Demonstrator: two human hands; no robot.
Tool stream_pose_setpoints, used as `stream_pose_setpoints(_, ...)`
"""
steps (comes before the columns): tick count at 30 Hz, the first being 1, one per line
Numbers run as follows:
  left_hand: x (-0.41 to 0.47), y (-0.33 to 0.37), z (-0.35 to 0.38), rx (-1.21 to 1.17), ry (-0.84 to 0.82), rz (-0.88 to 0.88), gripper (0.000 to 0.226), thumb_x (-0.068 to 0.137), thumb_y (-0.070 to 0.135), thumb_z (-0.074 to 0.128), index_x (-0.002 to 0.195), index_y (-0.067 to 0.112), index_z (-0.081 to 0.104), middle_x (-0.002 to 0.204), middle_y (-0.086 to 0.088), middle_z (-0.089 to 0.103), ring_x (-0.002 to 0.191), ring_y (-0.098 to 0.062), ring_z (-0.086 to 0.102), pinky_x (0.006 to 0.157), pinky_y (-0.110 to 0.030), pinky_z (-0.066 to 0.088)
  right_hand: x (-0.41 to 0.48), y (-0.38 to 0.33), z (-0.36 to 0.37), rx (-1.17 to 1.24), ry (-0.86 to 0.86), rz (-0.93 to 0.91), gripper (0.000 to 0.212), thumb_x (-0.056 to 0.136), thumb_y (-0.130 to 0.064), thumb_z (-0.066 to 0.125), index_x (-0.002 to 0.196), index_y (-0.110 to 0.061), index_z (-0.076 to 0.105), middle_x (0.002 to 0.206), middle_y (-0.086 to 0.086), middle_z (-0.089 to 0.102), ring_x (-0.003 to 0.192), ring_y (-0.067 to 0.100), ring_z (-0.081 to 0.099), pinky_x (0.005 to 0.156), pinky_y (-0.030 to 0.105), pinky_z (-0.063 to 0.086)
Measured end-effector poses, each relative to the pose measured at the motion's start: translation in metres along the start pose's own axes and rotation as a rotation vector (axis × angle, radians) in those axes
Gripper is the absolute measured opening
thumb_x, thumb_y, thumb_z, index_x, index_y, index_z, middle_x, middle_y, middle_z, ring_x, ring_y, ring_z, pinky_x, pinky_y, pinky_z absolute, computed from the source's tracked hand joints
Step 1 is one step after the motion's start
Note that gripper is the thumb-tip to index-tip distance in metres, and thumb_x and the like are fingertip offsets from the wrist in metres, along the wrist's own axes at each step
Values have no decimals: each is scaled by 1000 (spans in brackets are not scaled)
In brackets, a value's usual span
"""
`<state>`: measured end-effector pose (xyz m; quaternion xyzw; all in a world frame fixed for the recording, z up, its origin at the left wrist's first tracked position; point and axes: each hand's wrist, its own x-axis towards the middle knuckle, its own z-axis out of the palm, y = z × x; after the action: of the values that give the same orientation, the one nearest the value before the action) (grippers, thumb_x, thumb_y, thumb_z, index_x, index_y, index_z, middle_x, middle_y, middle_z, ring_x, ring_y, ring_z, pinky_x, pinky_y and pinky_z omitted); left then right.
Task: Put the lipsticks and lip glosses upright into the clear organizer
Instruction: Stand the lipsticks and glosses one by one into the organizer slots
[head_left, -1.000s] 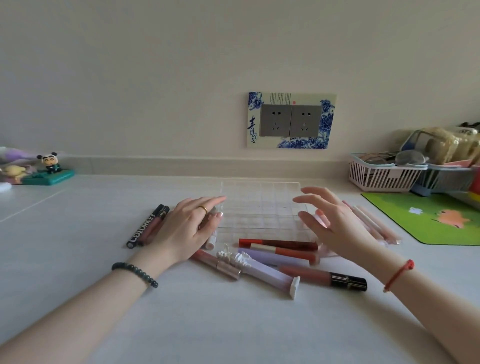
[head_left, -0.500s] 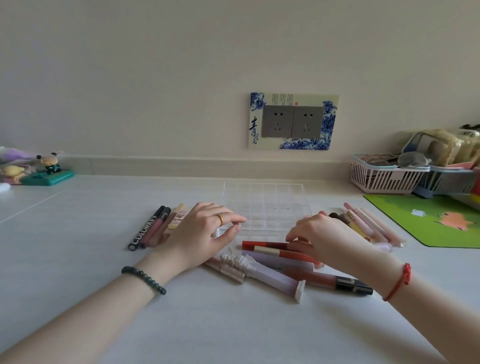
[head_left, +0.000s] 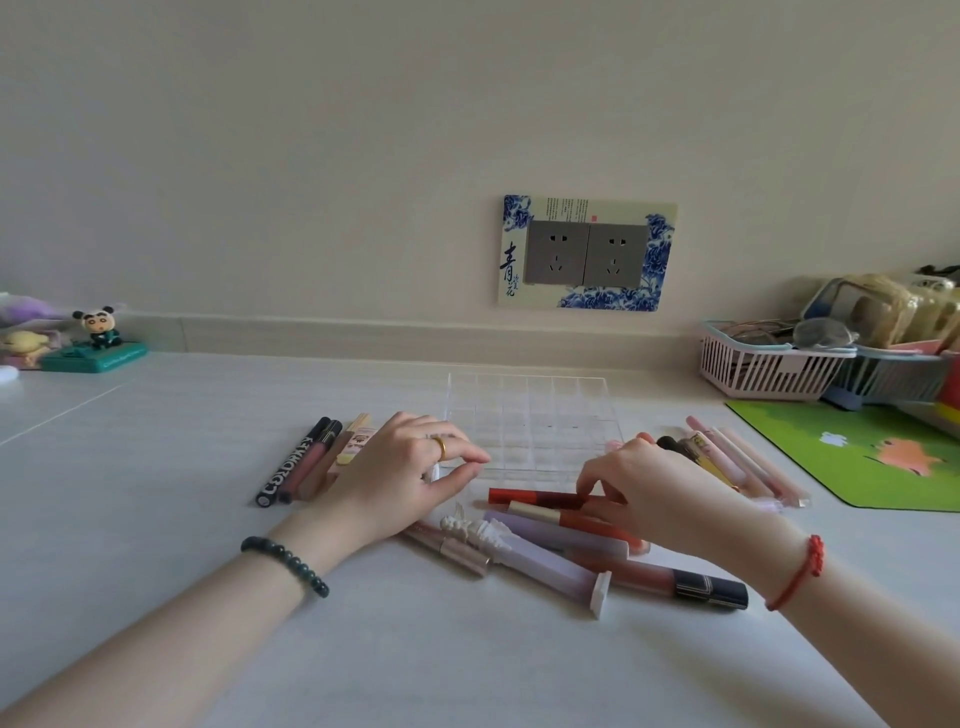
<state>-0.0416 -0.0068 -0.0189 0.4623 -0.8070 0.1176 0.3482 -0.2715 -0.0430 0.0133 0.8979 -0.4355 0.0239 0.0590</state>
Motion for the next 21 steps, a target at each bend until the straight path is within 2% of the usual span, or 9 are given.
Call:
stream_pose_setpoints(2, 0, -4, 0, -18, 40, -29, 23, 82, 35, 53, 85, 22, 72, 75, 19, 64, 72, -4, 54, 81, -11, 30, -3, 3, -3, 75, 79, -41, 23, 89, -35, 49, 108, -27, 59, 63, -16, 43, 62, 2, 45, 66, 17, 39)
stream_pose_setpoints(4, 0, -6, 0, -61, 78, -75, 26, 82, 38, 52, 86, 23, 72, 74, 22, 61, 68, -6, 56, 78, -18, 36, -6, 6, -8, 142, 165, -66, 18, 85, -33, 55, 100, -27, 64, 57, -15, 45, 50, 2, 43, 50, 12, 36)
stream_pose_setpoints(8, 1, -6, -3, -224, 93, -207, 32, 79, 49, 51, 90, 27, 71, 80, 6, 70, 75, -9, 61, 81, -18, 42, -5, 15, -15, 461, 345, -98, 10, 76, -24, 68, 85, -27, 68, 74, -13, 57, 66, 8, 54, 59, 12, 46)
stream_pose_setpoints(11, 10, 2, -8, -438, 95, -339, 16, 81, 35, 63, 93, 27, 69, 85, 9, 67, 67, 4, 61, 63, -8, 45, 4, 11, -20, 688, 409, -91, 15, 75, -16, 68, 80, -29, 65, 77, -11, 63, 68, 7, 60, 62, 20, 55)
stream_pose_setpoints(12, 14, 4, -10, -484, 102, -362, 13, 82, 29, 64, 94, 28, 69, 88, 12, 67, 67, 8, 60, 62, -5, 43, 9, 9, -23, 745, 419, -85, 14, 76, -14, 67, 81, -28, 65, 73, -10, 65, 65, 6, 62, 63, 21, 56)
stream_pose_setpoints(14, 25, 5, -11, -520, 137, -356, 14, 81, 29, 63, 94, 30, 67, 94, 15, 69, 79, 6, 61, 73, -6, 41, 22, 3, -30, 833, 450, -89, 11, 78, -14, 65, 86, -21, 67, 72, -7, 69, 64, 6, 65, 66, 20, 56)
stream_pose_setpoints(16, 39, 5, -15, -607, 164, -377, 21, 76, 41, 61, 94, 34, 65, 95, 16, 69, 85, 4, 61, 79, -11, 44, 39, -3, -36, 890, 510, -96, 13, 80, -13, 64, 92, -14, 67, 77, -6, 69, 66, 3, 66, 65, 17, 56)
stream_pose_setpoints(18, 55, 1, -20, -709, 207, -416, 24, 70, 46, 59, 92, 36, 64, 93, 15, 69, 89, 0, 62, 81, -14, 46, 58, -10, -41, 920, 574, -107, 13, 81, -11, 64, 93, -10, 67, 78, -4, 69, 67, 4, 66, 64, 15, 55)
stream_pose_setpoints(21, 76, -8, -24, -788, 287, -432, 10, 78, 34, 62, 88, 34, 63, 87, 15, 68, 83, 2, 64, 77, -14, 47, 89, -22, -45, 927, 644, -106, 12, 81, -11, 63, 92, -10, 67, 79, -1, 69, 74, 12, 67, 71, 22, 56)
